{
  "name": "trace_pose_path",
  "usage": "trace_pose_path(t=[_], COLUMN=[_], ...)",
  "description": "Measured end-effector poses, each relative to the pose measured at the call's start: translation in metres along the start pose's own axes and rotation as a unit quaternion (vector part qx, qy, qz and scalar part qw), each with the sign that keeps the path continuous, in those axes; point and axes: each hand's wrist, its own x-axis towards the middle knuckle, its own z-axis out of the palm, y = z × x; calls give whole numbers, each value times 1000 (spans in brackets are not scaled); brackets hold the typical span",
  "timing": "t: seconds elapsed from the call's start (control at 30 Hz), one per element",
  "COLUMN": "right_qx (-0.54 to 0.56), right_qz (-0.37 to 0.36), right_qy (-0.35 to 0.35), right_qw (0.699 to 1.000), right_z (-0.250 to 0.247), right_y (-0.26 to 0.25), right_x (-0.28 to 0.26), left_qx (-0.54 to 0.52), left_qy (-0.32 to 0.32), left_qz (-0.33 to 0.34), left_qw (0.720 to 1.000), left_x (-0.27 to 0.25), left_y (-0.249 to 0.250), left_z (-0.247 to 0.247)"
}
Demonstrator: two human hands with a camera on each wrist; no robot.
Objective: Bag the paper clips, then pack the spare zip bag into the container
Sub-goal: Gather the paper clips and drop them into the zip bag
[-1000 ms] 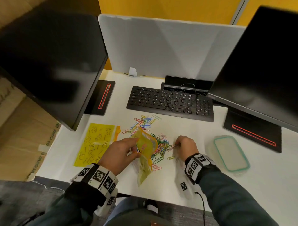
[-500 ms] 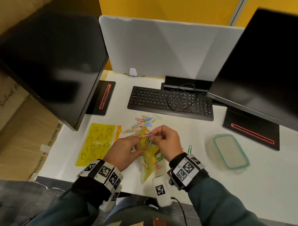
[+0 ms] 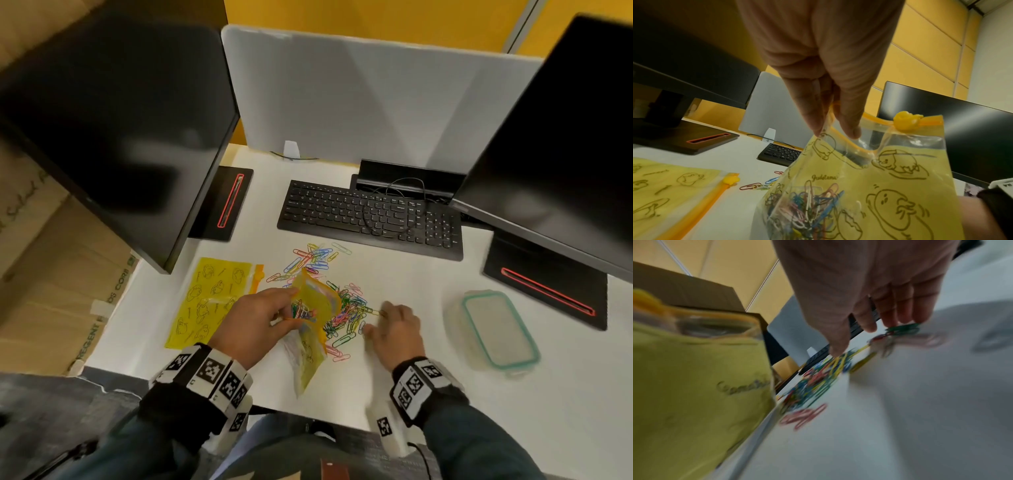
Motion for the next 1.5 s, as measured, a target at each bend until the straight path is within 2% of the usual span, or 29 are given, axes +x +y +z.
trace_pose_path(t=[0.1,0.17,0.4,0.53,0.67,0.77,0.97,1.1,1.2,1.3,1.37,1.5], right_qx=[-70,-131,-143,-97,13,94,212,182,58,-52,-42,130], right_qz=[-78,-108,-140,-130,-70,-39,-82,-156,-245,-280,-278,-239], right_qy=[-80,-101,-54,-20,24,66,88,80,66,2,-23,-7], right_qw=[991,980,978,987,997,993,970,968,965,958,959,962], right_z=[17,20,9,1,-11,-28,-74,-89,-77,-56,-47,-47], right_y=[-21,-27,-31,-26,-17,-17,-48,-78,-98,-111,-119,-125], right_x=[0,5,28,33,32,29,10,-4,-9,-11,-14,-15], left_qx=[-1,9,29,41,43,41,37,39,38,32,24,6], left_qy=[9,5,-14,-17,-18,-31,-37,-38,-33,-25,-23,8], left_qz=[-9,-12,-8,7,9,7,11,17,16,20,26,38], left_qw=[1000,1000,999,999,999,999,999,998,999,999,999,999], left_x=[-1,-1,4,7,11,15,20,21,20,17,16,12], left_y=[-3,-3,-2,-2,-2,-1,0,0,2,5,8,8], left_z=[-2,-3,1,5,7,8,10,12,12,12,10,5])
